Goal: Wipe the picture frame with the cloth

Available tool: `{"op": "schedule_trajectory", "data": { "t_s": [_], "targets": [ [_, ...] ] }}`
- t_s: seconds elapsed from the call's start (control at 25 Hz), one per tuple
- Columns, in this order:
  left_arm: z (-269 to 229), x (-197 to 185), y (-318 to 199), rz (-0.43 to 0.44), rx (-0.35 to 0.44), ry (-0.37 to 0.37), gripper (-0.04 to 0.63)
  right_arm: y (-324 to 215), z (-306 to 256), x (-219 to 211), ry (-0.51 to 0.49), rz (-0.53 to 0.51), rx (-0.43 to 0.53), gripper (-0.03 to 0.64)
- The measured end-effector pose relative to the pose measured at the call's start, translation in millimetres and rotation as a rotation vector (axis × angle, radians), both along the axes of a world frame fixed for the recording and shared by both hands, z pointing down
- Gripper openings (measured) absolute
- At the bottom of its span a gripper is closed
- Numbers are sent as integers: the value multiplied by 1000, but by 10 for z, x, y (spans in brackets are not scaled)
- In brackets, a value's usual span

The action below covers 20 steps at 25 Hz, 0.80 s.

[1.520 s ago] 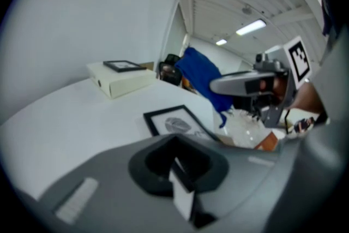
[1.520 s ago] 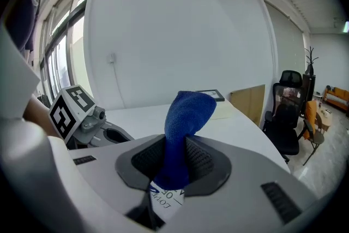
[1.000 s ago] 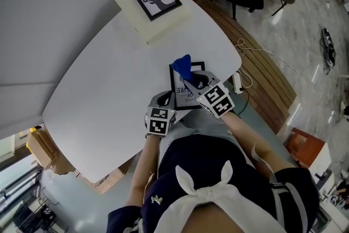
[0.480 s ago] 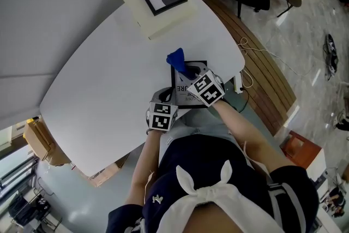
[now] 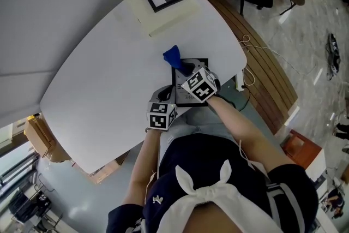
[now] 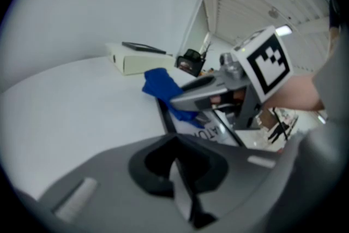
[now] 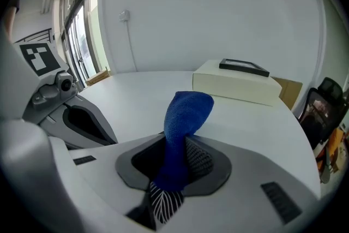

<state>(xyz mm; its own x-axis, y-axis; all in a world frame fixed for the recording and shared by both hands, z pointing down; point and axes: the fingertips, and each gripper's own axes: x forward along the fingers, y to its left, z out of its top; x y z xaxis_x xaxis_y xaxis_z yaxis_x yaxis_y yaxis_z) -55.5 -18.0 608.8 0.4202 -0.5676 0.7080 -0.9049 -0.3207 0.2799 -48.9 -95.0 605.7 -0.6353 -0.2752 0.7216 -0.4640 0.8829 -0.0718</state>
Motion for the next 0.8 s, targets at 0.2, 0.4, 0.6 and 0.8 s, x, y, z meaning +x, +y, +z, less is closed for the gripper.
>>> {"op": "schedule_trajectory", "data": {
  "t_s": [0.2,0.4,0.6,0.8],
  "targets": [
    [21,36,-4,70,2,-65,-3,3,35,8,7,20,-23,89],
    [7,47,-5,69,17,-74,-3,8,42,1,22,9,-38,89],
    [17,41,-14,70,22,-86,-3,57,58,-19,38,-10,-65,89],
    [7,37,-9,72,26,-90,-3,160,45,-29,54,-41,-84,89]
  ]
}}
